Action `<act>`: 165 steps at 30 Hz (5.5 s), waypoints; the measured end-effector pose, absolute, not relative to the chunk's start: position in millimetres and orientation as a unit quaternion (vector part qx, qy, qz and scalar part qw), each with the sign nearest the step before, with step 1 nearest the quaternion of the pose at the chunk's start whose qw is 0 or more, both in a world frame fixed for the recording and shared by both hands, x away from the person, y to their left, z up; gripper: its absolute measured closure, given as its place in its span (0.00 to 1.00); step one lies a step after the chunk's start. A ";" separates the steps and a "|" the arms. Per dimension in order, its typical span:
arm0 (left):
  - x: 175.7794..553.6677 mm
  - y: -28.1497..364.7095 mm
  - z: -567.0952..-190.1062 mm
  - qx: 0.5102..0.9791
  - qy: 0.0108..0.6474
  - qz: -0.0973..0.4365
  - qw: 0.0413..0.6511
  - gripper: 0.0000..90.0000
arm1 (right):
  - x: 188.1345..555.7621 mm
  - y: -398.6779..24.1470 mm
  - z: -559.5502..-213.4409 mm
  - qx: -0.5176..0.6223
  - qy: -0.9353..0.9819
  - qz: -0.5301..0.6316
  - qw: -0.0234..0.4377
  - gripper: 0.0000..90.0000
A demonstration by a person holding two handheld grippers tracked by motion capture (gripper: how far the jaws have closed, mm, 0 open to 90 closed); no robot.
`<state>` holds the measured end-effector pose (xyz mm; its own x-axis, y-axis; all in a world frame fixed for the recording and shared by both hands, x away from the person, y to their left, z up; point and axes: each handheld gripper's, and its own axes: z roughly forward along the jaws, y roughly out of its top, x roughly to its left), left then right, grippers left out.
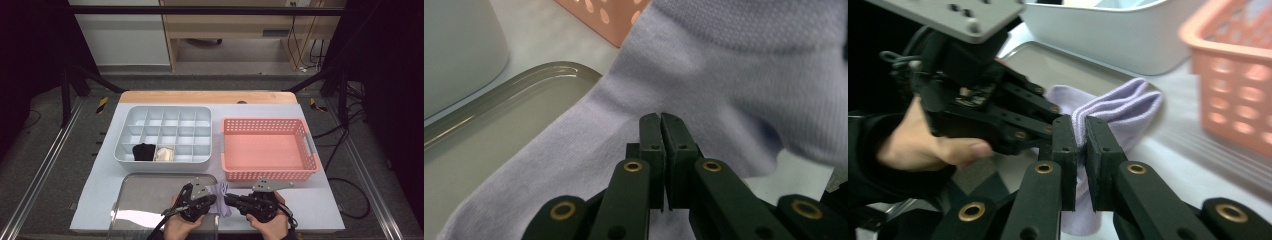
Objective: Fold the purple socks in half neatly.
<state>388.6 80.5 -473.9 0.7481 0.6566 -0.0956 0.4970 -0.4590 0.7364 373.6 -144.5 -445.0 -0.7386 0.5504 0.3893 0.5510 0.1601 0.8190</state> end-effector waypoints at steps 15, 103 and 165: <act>383.2 153.5 -438.6 0.813 0.378 0.136 0.421 0.94 | 374.0 -140.8 -444.3 -0.359 -0.770 -0.528 -0.011 0.94; 385.6 158.0 -468.4 0.834 0.398 0.133 0.358 0.54 | 385.3 -75.7 -480.6 -0.348 -0.834 -0.426 -0.052 0.92; 381.6 183.3 -453.8 0.803 0.415 0.121 0.412 0.97 | 383.1 -77.3 -461.9 -0.330 -0.809 -0.484 -0.036 0.96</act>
